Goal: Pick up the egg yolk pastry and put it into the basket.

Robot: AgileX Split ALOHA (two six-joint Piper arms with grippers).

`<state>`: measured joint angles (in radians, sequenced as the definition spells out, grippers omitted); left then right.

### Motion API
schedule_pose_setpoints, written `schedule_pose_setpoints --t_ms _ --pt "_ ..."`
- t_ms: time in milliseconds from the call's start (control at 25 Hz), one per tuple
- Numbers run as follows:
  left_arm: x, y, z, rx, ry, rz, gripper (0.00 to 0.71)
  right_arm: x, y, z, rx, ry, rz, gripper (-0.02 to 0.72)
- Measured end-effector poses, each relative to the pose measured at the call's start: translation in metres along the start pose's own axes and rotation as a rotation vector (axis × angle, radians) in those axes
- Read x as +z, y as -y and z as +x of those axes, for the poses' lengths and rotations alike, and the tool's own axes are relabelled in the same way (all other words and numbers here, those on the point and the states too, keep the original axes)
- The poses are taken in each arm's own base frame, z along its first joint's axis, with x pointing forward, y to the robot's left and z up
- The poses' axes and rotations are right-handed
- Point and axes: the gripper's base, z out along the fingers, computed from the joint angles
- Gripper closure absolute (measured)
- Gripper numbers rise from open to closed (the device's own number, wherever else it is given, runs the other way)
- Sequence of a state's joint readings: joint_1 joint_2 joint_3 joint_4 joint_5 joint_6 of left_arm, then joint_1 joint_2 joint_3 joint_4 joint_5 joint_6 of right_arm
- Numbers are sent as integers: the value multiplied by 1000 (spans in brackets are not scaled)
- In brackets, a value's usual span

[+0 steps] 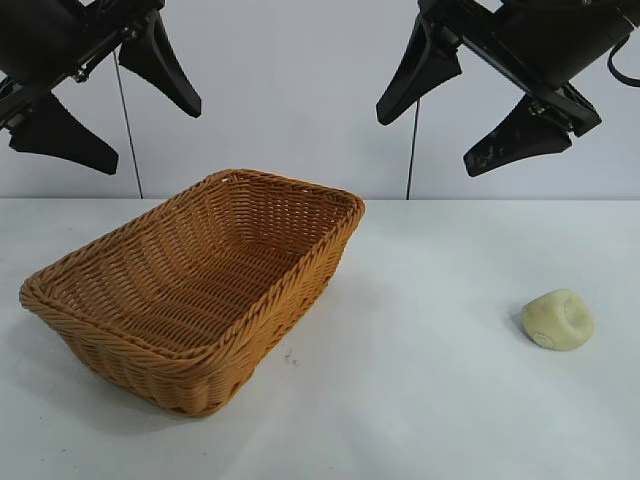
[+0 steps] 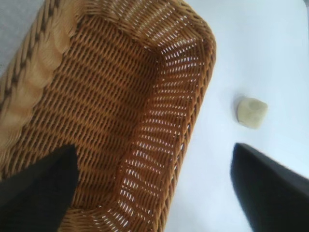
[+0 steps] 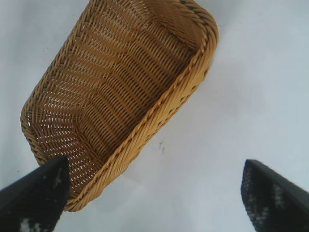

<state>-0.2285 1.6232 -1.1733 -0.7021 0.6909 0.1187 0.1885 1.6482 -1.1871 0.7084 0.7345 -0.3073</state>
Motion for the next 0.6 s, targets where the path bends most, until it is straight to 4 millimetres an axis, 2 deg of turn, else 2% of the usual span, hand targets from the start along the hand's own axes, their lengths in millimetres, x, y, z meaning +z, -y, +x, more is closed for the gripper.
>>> schedule_pose_setpoints --t_ms 160,400,600 --pt "-8 0 2 -21 -9 -37 46 0 0 0 0 0 0 39" --pt "-42 4 9 -85 22 -140 46 0 0 0 0 0 0 39" --pt "-56 18 25 -143 24 -205 46 0 0 0 0 0 0 39"
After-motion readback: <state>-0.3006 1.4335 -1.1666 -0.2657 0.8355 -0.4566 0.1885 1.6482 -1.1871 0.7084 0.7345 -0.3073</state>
